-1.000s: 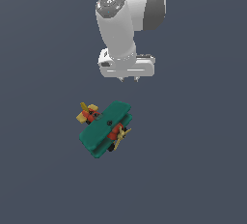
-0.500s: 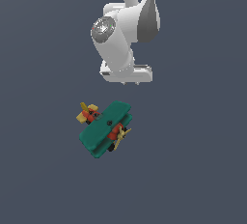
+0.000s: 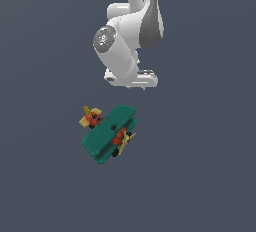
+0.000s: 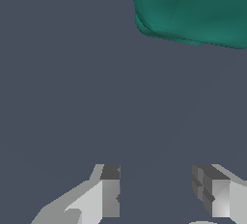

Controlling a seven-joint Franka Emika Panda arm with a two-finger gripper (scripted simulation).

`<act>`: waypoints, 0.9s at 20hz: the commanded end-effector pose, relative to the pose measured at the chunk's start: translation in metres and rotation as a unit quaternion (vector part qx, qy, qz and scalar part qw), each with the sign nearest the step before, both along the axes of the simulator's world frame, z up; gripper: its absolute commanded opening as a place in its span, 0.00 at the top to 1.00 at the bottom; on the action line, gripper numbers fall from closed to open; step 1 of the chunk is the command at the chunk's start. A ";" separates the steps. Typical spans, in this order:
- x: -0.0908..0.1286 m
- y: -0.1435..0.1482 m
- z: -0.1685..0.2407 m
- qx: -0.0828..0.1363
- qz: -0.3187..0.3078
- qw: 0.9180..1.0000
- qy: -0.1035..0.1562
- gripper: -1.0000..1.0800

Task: Pick up the object and move it to a goal position.

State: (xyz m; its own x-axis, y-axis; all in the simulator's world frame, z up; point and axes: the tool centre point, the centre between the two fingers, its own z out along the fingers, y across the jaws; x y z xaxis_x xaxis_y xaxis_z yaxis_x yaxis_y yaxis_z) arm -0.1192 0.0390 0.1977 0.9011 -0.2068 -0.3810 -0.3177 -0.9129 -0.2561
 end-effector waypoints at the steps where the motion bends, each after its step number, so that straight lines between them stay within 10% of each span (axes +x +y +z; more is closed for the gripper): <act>1: -0.001 0.000 0.000 0.001 -0.002 1.000 0.002 0.38; 18: -0.004 -0.006 0.001 -0.010 0.001 1.000 0.007 0.38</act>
